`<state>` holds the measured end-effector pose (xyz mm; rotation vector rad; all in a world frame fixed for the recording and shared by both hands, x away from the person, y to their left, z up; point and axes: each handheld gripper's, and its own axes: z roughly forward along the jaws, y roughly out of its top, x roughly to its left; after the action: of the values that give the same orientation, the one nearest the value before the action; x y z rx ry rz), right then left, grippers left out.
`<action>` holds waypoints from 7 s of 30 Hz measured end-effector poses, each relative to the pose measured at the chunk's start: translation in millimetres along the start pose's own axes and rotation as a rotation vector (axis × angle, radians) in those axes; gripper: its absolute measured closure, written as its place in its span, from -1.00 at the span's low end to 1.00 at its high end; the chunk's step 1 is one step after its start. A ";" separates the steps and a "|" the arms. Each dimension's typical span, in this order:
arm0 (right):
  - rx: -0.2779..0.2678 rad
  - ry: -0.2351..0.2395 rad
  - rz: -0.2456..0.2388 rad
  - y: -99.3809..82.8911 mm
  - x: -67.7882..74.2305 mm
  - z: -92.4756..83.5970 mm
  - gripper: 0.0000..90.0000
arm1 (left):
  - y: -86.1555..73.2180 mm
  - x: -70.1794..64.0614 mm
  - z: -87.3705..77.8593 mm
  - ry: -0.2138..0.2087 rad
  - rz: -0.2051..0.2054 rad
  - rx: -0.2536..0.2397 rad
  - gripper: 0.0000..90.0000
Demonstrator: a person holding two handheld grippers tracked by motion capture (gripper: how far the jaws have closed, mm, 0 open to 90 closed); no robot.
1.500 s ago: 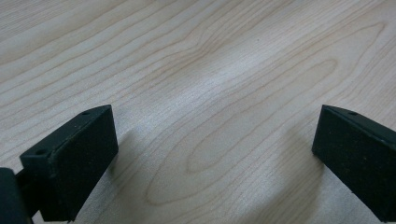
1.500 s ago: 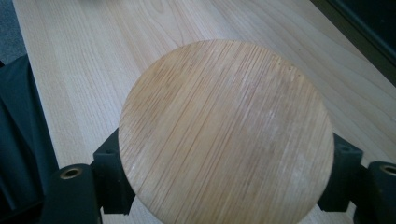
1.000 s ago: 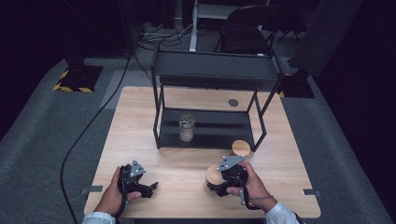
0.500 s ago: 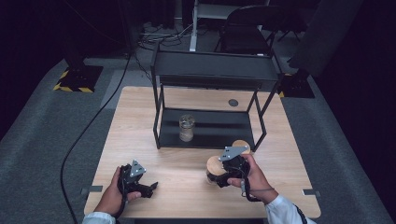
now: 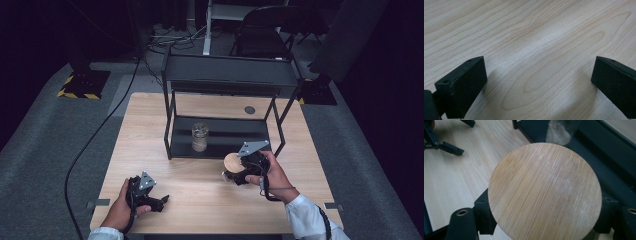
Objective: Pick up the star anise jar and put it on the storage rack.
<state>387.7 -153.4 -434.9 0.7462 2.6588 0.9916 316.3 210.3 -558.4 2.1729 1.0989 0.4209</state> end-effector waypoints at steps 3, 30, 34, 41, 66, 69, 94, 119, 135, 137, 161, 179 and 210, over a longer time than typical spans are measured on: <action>-0.002 -0.018 -0.009 5.9 -5.9 -1.2 -0.44 | 0.0 0.0 0.1 -0.001 0.000 -0.001 -1.00; 0.004 -0.100 0.028 34.4 -42.4 28.5 -0.44 | 0.0 0.1 0.1 -0.001 0.001 -0.001 -1.00; 0.014 -0.113 0.028 38.2 -45.8 35.9 -0.44 | 0.0 0.1 0.1 -0.001 0.001 0.000 -1.00; 0.025 -0.122 0.054 41.4 -53.8 47.7 -0.44 | 0.0 0.1 0.0 -0.001 0.001 0.000 -1.00; 0.054 -0.209 0.073 50.2 -80.8 87.5 -0.44 | 0.2 0.5 0.2 -0.004 0.004 0.000 -1.00; 0.073 -0.221 0.093 49.3 -83.2 91.0 -0.44 | 0.2 0.4 0.2 -0.004 0.004 -0.001 -1.00; 0.148 -0.185 0.123 45.8 -87.5 97.0 -0.44 | 0.2 0.5 0.2 -0.005 0.004 0.000 -1.00; 0.217 -0.188 0.207 43.8 -93.5 100.1 -0.68 | 0.2 0.6 0.3 -0.006 0.005 0.000 -1.00; 0.225 -0.180 0.221 44.2 -95.8 101.3 -0.90 | 0.2 0.6 0.3 -0.006 0.005 -0.001 -1.00; 0.223 -0.179 0.215 44.1 -95.5 101.2 -0.90 | 0.2 0.6 0.3 -0.006 0.005 0.000 -1.00; 0.230 -0.229 0.216 44.0 -94.4 99.9 -0.91 | 0.2 0.6 0.3 -0.006 0.005 0.000 -1.00; 0.184 -0.232 0.199 45.7 -92.2 80.9 -0.91 | 0.2 0.6 0.3 -0.006 0.005 0.000 -1.00; 0.075 -0.269 0.116 29.4 -73.8 24.3 -0.91 | 0.2 0.6 0.3 -0.005 0.005 0.000 -1.00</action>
<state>470.5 -159.7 -432.7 0.9840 2.4544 0.7586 316.9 210.5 -558.4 2.1756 1.0907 0.4171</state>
